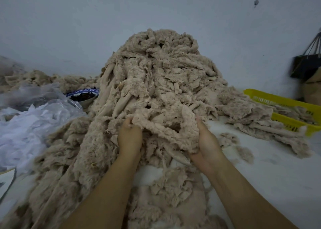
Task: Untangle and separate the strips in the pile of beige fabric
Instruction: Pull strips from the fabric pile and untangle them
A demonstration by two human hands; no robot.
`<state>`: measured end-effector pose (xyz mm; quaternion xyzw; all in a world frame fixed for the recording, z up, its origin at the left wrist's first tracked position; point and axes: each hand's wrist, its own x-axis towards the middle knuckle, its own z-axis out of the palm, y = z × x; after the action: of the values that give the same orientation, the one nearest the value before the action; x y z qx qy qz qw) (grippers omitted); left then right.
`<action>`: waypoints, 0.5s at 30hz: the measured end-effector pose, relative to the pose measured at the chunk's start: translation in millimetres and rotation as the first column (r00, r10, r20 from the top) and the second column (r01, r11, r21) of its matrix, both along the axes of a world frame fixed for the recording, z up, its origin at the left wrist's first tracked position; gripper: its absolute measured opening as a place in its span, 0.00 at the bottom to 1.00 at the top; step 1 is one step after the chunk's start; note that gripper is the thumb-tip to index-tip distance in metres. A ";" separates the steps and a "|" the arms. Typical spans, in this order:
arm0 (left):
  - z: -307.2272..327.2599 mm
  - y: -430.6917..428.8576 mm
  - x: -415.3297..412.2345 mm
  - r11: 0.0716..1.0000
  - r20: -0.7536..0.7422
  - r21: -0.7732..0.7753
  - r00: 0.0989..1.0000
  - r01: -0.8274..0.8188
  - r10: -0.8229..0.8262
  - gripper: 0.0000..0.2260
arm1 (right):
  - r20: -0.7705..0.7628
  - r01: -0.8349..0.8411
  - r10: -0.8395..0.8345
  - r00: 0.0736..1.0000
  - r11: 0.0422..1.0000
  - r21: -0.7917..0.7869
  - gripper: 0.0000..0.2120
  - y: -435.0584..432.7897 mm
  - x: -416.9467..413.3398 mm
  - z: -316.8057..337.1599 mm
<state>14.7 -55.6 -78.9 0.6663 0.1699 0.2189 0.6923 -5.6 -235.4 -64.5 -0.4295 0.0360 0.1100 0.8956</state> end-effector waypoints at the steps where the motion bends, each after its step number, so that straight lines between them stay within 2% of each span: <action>1: 0.6 0.5 1.2 0.997 0.005 -0.078 1.000 -0.006 0.007 0.14 | -0.010 -0.002 0.002 1.000 1.000 0.028 0.20 -0.9 -0.3 0.0; 5: 2.9 4.4 2.1 0.921 0.030 -0.389 1.000 0.009 0.002 0.16 | -0.050 0.079 -0.074 0.996 0.991 0.104 0.19 -6.9 3.1 -1.6; 7: 3.6 6.8 4.4 0.874 0.059 -0.485 0.998 0.027 0.002 0.16 | -0.066 0.141 -0.135 0.989 0.984 0.105 0.19 -9.1 3.8 -1.2; 11: 6.2 6.9 4.1 0.808 0.114 -0.587 0.993 0.058 0.012 0.11 | -0.074 0.224 -0.217 0.973 0.969 0.100 0.18 -9.8 6.0 -3.3; 15: 10.7 4.5 2.4 0.797 0.235 -0.585 0.972 0.153 -0.015 0.16 | -0.107 0.246 -0.238 0.965 0.967 0.062 0.16 -9.9 7.5 -5.6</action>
<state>17.1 -51.1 -68.3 0.3923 0.1233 0.1948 0.8905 1.9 -245.4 -70.2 -0.3823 0.1284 0.0221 0.9148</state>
